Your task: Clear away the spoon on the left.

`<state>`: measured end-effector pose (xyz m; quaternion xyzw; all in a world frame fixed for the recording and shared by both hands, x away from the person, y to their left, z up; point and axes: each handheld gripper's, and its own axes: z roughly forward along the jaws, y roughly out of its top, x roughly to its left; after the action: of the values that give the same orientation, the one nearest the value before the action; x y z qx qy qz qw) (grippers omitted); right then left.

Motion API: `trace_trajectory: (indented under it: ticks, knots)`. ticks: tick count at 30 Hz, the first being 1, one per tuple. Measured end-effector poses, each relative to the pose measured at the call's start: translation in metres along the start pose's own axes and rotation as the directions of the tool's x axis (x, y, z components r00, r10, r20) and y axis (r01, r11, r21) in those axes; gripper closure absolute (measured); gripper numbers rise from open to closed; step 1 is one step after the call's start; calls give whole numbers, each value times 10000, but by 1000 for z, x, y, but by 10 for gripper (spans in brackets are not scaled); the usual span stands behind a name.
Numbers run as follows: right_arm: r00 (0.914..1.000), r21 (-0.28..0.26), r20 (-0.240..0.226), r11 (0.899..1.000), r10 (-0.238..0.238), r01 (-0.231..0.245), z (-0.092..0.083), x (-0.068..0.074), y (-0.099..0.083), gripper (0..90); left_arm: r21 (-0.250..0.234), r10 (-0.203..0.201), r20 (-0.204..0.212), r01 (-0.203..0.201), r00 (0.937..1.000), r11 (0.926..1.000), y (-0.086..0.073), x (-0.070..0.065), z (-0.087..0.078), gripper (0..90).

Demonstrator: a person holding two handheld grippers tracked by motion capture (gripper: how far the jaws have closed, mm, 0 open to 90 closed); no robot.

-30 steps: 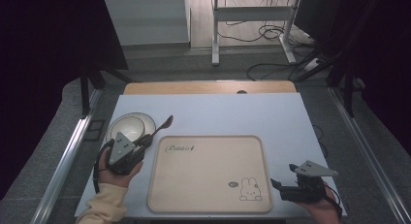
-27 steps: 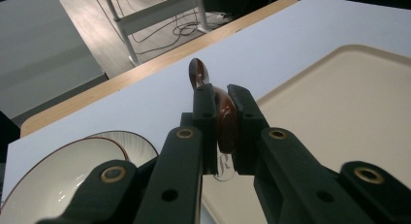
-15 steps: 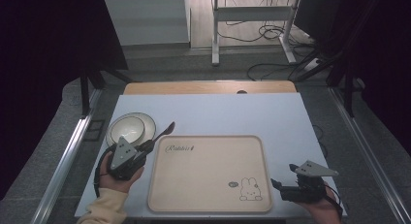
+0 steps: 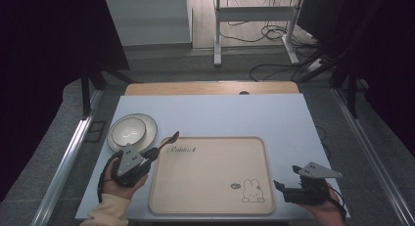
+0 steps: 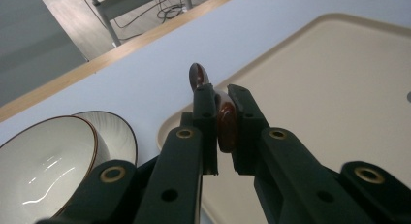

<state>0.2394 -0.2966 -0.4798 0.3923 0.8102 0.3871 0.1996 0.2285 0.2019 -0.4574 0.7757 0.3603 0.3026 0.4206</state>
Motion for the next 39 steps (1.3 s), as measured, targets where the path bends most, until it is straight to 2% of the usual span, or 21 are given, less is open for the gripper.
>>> trace_trajectory:
  ticks: [3,8,11,20,34,39]
  knots:
    - [10000,-5,-7,10000,5,-5,0,0,0,154,193,34,77,-36,10000,9998,-3,-1,3,840]
    - [10000,-10,-13,10000,-4,4,0,0,0,154,568,531,88,-536,9985,9970,-5,-6,8,841]
    - [10000,-21,-2,10000,1,-1,0,0,0,154,698,666,75,-669,9978,9953,-6,-6,11,841]
    - [10000,-29,-1,10000,-20,20,0,0,0,154,1017,829,233,-849,9963,9912,-9,-10,19,838]
    - [10000,-9,21,10000,-83,83,0,0,-1,154,1416,1646,248,-1665,9860,9758,-11,-23,27,828]
    - [10000,-18,14,10000,-65,65,0,0,-1,154,1612,1742,380,-1781,9840,9707,-13,-27,30,820]
